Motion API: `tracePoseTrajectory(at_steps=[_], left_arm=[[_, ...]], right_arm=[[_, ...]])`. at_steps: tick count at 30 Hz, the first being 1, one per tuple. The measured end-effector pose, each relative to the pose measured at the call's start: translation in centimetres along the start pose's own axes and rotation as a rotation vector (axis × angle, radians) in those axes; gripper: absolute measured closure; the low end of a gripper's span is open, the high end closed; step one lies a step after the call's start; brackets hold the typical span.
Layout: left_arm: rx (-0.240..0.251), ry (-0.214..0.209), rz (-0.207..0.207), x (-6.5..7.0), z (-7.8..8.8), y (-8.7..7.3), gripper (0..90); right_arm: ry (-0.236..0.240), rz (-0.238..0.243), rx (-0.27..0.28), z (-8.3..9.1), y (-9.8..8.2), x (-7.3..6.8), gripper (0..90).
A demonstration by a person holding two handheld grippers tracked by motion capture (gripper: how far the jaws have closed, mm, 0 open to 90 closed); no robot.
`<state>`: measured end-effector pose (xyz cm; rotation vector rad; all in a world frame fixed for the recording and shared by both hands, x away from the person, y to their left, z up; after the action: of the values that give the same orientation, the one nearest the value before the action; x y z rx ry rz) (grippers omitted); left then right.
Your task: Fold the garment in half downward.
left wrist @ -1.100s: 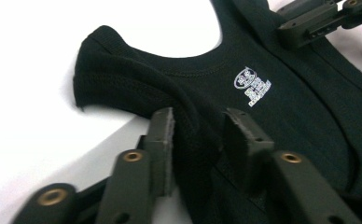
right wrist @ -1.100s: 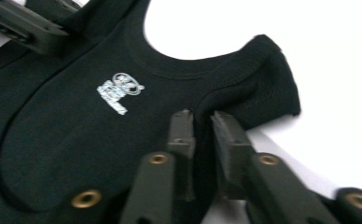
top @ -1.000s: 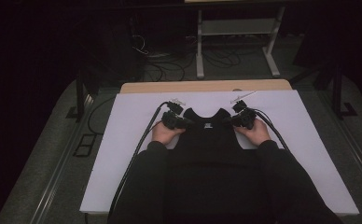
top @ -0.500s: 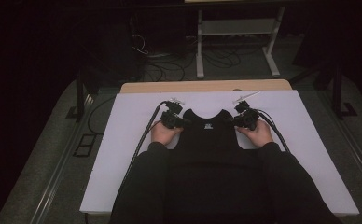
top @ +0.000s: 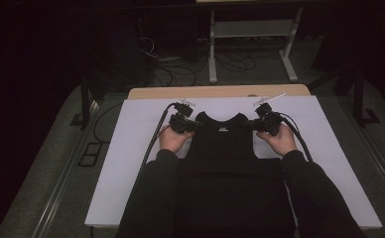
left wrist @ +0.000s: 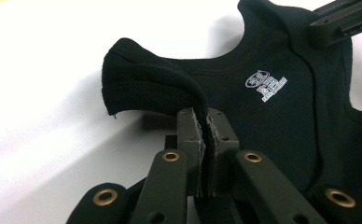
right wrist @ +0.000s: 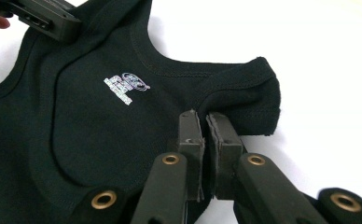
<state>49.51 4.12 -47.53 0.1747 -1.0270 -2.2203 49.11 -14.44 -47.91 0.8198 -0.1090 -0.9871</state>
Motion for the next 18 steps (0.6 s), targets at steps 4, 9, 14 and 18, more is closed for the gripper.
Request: tracePoseTrajectory(at_steps=[4,9,14,18], left_arm=[[0.007,-0.006,-0.031,0.4,0.9,0.4,84.7],[0.017,0.003,-0.042,1.0,2.0,0.9,84.7],[0.040,-0.006,-0.054,1.7,3.1,1.4,84.7],[0.042,-0.007,-0.067,2.0,4.2,1.5,84.7]], right_arm=[[0.002,0.008,0.015,0.9,0.4,-0.5,83.6],[0.010,0.008,0.042,2.1,0.9,-1.2,83.6],[0.013,0.017,0.051,3.0,1.1,-2.1,83.6],[0.026,0.021,0.061,3.8,1.1,-2.7,83.6]])
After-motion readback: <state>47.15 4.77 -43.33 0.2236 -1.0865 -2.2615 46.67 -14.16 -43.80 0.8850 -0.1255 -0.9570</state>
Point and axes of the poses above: each handheld gripper's, and its own axes: z roughly backward along the jaws, y roughly out of its top, x roughly to its right, the point moved 10 cm from there along -z, roughly forward along the jaws, and after that the axes turned 7 degrees about -z, right-handed, at the moved point
